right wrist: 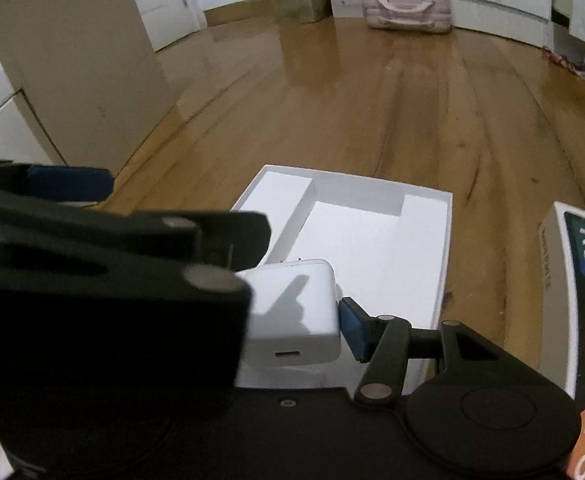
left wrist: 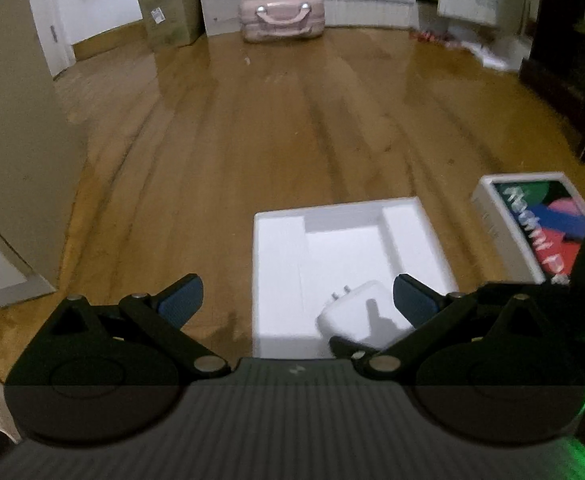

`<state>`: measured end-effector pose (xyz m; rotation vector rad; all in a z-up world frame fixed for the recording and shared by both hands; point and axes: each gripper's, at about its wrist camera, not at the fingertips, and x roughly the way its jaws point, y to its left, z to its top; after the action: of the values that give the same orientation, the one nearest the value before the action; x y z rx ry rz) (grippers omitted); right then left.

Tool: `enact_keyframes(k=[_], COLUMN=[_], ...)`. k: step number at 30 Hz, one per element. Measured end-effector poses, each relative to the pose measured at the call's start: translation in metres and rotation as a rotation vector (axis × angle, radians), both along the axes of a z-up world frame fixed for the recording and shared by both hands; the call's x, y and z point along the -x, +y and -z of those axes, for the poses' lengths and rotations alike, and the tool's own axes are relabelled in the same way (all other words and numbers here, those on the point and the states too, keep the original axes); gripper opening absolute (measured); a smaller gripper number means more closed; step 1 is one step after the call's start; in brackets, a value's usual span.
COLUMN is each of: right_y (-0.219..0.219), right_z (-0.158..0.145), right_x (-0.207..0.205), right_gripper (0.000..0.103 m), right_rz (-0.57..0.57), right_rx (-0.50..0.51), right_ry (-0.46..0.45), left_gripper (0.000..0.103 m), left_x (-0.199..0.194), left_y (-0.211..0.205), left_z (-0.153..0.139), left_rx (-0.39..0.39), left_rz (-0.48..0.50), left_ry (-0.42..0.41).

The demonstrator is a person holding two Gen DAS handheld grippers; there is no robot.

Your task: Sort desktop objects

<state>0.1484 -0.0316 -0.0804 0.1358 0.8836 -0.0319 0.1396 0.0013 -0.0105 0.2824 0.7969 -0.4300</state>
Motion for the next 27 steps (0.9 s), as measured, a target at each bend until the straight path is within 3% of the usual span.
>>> enact_keyframes(k=[6, 11, 15, 19, 22, 24, 27], right_y=[-0.001, -0.024, -0.048, -0.086, -0.128, -0.156, -0.196], right_z=[0.016, 0.010, -0.018, -0.051, -0.074, -0.084, -0.084], right_x=[-0.005, 0.011, 0.037, 0.063, 0.093, 0.114, 0.141], right_gripper=[0.061, 0.067, 0.075, 0.076, 0.080, 0.084, 0.085], right_rz=[0.045, 0.091, 0.109, 0.125, 0.186, 0.236, 0.349], right_rx=[-0.015, -0.130, -0.158, -0.072, -0.021, 0.009, -0.026], right_ry=[0.026, -0.010, -0.020, 0.033, 0.050, 0.029, 0.015], left_gripper=[0.103, 0.103, 0.103, 0.103, 0.103, 0.103, 0.103], left_x=[-0.008, -0.011, -0.005, 0.012, 0.022, 0.031, 0.046], left_y=[0.004, 0.007, -0.003, -0.019, -0.046, -0.071, -0.109], left_z=[0.010, 0.014, 0.010, -0.002, -0.002, 0.002, 0.009], left_rx=[-0.071, -0.060, 0.002, 0.125, 0.159, 0.170, 0.181], left_rz=[-0.044, -0.117, -0.125, -0.141, -0.171, -0.139, -0.068], left_ry=[0.068, 0.098, 0.130, 0.158, 0.217, 0.242, 0.243])
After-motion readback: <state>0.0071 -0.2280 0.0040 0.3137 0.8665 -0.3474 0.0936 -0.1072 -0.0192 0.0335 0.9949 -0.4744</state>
